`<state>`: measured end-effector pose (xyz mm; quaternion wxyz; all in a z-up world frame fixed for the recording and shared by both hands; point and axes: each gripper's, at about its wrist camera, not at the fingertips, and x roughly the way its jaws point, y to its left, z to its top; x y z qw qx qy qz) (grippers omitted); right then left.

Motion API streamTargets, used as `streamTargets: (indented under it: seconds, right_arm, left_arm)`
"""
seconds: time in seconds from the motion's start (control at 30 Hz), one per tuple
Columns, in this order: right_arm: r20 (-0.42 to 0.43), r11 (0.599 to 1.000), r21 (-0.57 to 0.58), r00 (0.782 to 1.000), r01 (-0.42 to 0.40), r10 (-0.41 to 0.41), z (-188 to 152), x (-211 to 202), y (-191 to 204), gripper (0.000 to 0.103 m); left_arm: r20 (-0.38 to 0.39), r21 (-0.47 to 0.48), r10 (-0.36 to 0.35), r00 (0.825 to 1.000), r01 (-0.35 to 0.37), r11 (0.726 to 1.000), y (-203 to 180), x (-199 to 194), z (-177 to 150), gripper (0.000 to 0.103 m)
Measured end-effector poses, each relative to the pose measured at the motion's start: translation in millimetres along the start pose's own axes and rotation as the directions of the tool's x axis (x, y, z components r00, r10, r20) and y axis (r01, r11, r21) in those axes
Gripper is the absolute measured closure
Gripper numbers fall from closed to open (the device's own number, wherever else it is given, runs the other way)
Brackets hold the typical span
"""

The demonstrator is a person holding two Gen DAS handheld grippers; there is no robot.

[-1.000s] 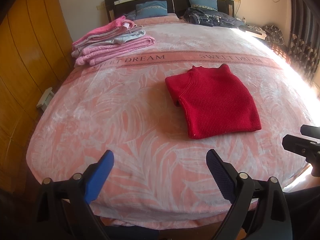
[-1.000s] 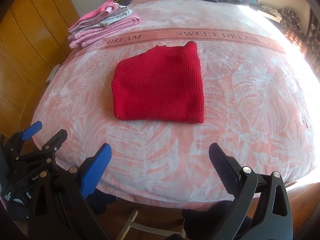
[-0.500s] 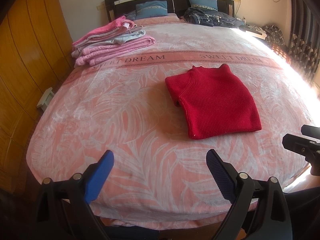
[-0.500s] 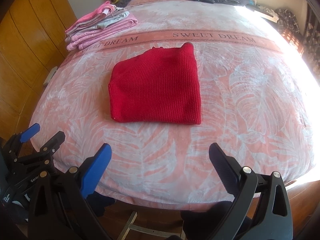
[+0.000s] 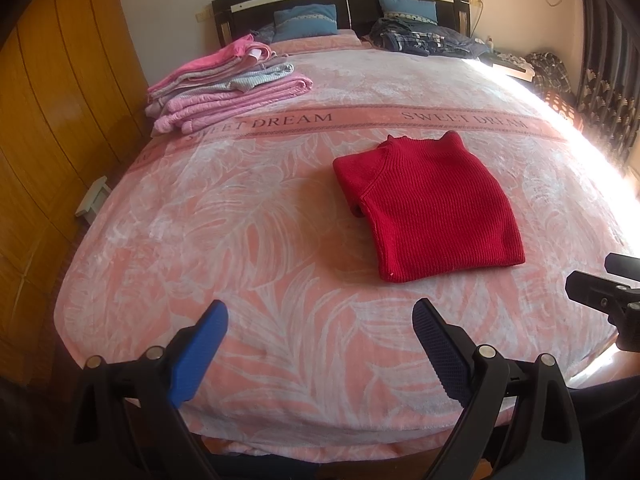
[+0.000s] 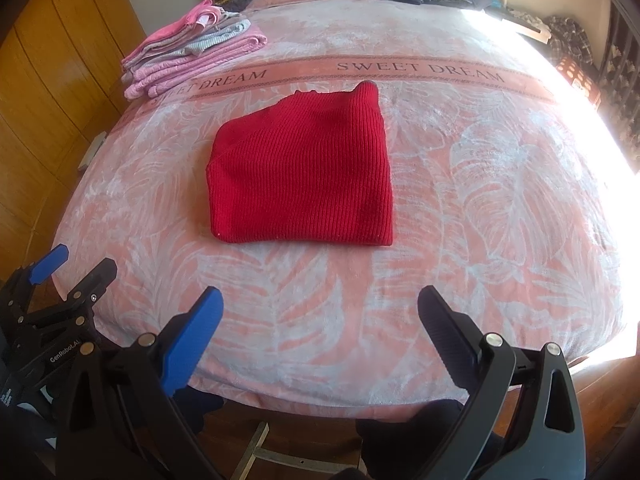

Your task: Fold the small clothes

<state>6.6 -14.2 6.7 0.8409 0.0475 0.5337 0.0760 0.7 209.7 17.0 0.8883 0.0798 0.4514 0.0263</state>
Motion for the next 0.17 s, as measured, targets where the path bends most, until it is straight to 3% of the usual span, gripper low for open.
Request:
streamTargets:
  seconds: [0.17]
  right_arm:
    - [-0.031,1.0,0.017,0.999,0.013,-0.013,-1.8,6.0,-3.8,0.006]
  left_arm:
    - [0.0,0.0,-0.002,1.0,0.002,1.0,-0.3,-1.0,-0.4,0.009]
